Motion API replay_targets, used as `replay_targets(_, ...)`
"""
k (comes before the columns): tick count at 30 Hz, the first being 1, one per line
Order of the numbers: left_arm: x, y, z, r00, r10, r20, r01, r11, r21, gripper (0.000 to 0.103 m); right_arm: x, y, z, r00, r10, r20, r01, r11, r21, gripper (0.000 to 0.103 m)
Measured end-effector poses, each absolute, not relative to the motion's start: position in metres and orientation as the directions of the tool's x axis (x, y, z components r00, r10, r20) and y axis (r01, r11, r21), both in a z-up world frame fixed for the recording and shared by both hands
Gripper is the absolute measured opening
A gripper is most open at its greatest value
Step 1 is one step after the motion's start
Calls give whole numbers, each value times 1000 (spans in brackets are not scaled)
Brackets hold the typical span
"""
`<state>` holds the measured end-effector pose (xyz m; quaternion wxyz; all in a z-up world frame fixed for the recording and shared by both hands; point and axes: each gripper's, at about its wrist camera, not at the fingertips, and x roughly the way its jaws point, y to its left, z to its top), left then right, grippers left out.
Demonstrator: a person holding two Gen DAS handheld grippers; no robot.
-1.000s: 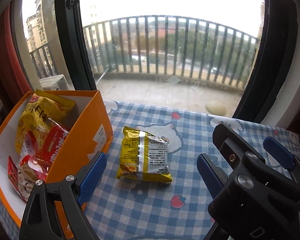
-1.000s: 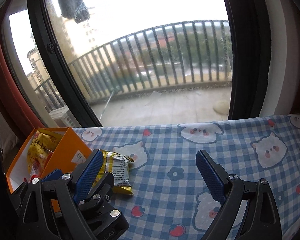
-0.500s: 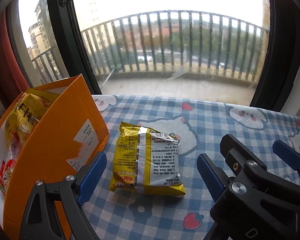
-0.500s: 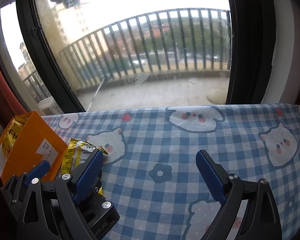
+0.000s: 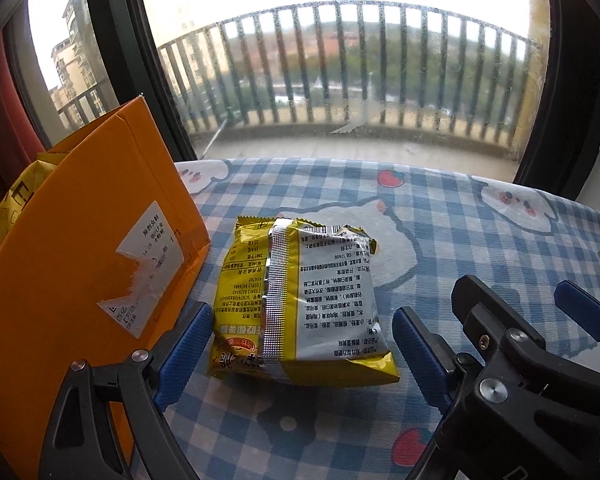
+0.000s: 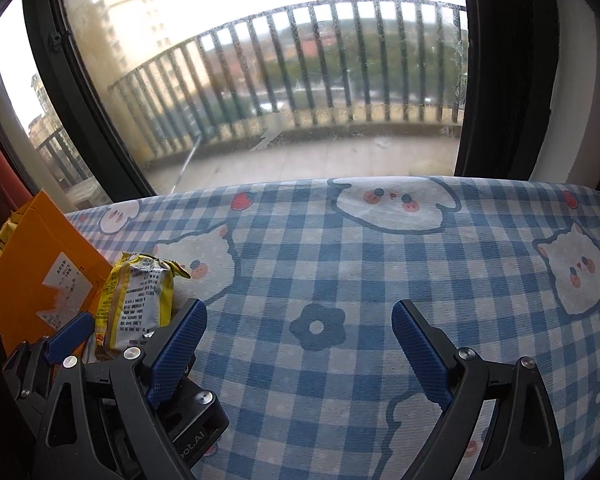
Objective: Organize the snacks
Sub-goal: 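Move the left tool back over the yellow-white snack packet on the table, then close the left tool on the yellow-white snack packet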
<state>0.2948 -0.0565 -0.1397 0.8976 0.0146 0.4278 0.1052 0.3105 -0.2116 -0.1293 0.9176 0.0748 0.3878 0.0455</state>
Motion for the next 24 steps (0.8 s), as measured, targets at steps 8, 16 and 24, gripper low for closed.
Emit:
replay_targets(8, 295, -50, -142, 606, 204, -769, -191, 976, 108, 92, 309, -209, -130, 681, 151, -717, -31, 984, 177, 95)
replay_targets(16, 293, -45, -140, 609, 157, -777, -184, 981, 53, 77, 308, -208, -128, 683, 161, -713, -28, 980, 195, 95)
replay_targets(24, 285, -46, -138, 615, 153, -774, -161, 985, 67, 72, 307, -194, -129, 677, 150, -721, -50, 986, 158, 95)
